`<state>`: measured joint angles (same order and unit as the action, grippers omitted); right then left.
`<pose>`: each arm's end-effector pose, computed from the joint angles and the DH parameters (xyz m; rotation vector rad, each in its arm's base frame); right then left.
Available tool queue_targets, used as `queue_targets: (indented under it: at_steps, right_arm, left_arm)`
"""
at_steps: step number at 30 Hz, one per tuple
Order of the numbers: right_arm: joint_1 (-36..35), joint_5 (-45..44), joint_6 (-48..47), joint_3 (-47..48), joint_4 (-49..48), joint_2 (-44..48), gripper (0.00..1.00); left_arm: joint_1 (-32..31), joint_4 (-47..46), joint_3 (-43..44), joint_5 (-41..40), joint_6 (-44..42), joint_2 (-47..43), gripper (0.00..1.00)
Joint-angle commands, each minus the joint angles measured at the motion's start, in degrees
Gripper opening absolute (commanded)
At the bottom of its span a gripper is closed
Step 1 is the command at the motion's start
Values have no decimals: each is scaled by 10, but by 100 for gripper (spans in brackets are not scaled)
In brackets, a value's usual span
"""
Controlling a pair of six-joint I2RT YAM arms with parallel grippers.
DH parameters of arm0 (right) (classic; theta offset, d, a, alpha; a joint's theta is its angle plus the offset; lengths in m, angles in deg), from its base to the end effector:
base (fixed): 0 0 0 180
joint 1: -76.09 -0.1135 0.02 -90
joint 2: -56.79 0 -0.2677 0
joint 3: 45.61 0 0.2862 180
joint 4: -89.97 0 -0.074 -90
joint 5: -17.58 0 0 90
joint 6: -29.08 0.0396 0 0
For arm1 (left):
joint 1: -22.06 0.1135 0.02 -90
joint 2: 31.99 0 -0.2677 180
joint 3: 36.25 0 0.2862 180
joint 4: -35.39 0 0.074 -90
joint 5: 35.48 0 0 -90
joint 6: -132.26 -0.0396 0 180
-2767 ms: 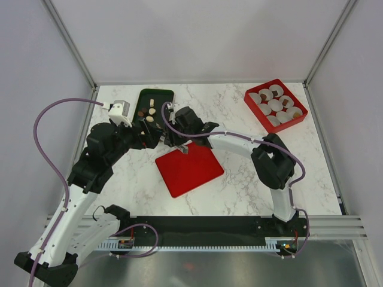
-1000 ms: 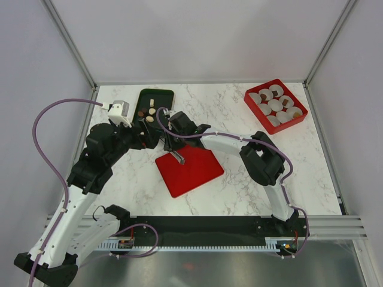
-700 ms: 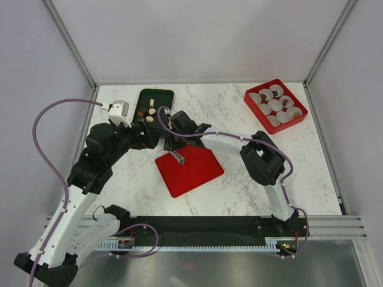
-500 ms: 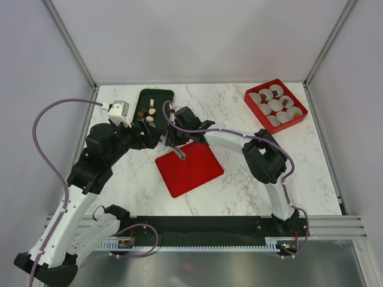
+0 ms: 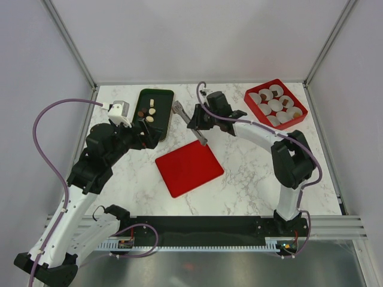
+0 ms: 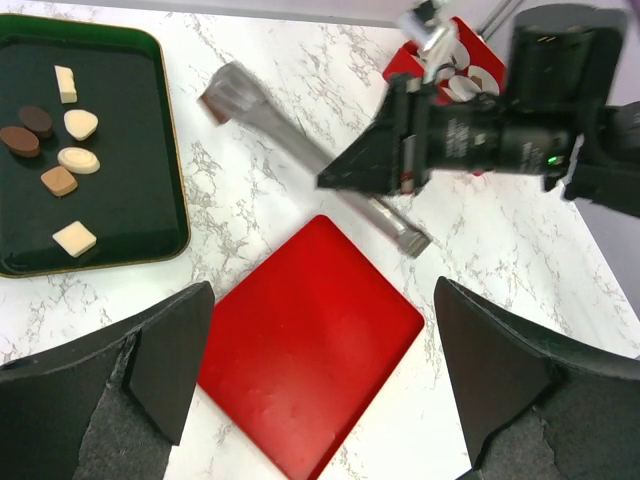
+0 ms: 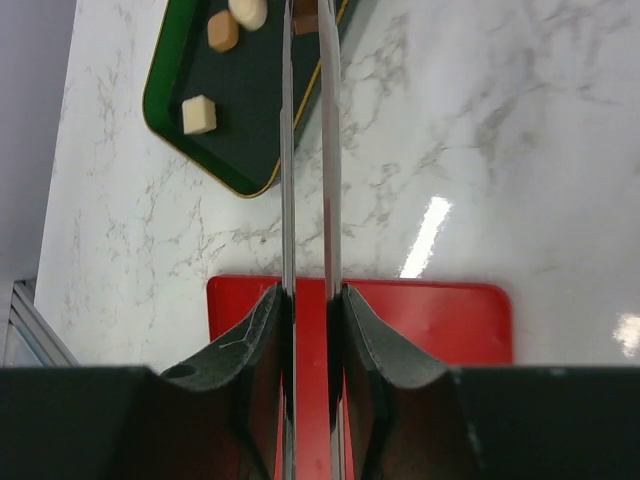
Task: Pack the chocolate
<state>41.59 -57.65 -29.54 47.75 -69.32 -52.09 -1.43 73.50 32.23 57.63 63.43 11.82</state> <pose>0.3841 0.2762 0.2238 -0.2166 2.3266 0.8964 0.1801 -0.0806 0.3919 0.0769 1.8447 -0.5998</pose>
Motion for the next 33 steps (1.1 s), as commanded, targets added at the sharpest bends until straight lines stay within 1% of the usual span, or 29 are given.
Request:
queue_targets:
  at_steps: [1, 7, 8, 12, 13, 14, 17, 20, 24, 33]
  right_arm:
    - [56, 3, 0, -35, -25, 85, 28]
    - [166, -18, -20, -91, 11, 163, 28]
    - [196, -23, -23, -97, 16, 171, 28]
    - [264, -75, -44, -116, 52, 204, 28]
    - [278, -99, -48, -121, 58, 213, 28]
    - [303, -112, -52, -121, 65, 218, 28]
    - [341, -166, -59, -116, 98, 219, 28]
    - [386, -160, -57, -115, 110, 205, 28]
    - [408, -155, -55, -120, 114, 187, 29]
    - [424, -149, -54, -118, 113, 177, 31]
  left_arm:
    - [3, -26, 0, -1, 9, -4, 100]
    - [3, -26, 0, -2, 9, -3, 100]
    - [3, -26, 0, -2, 9, -5, 100]
    - [3, -26, 0, -1, 9, -4, 100]
    - [3, -26, 0, -1, 9, -3, 100]
    - [3, -26, 0, 0, 9, -2, 100]
    - [3, -27, 0, 2, 10, 0, 100]
    - [3, -26, 0, 1, 10, 1, 100]
    - [3, -26, 0, 0, 9, 2, 100]
    - [3, -26, 0, 1, 9, 4, 100]
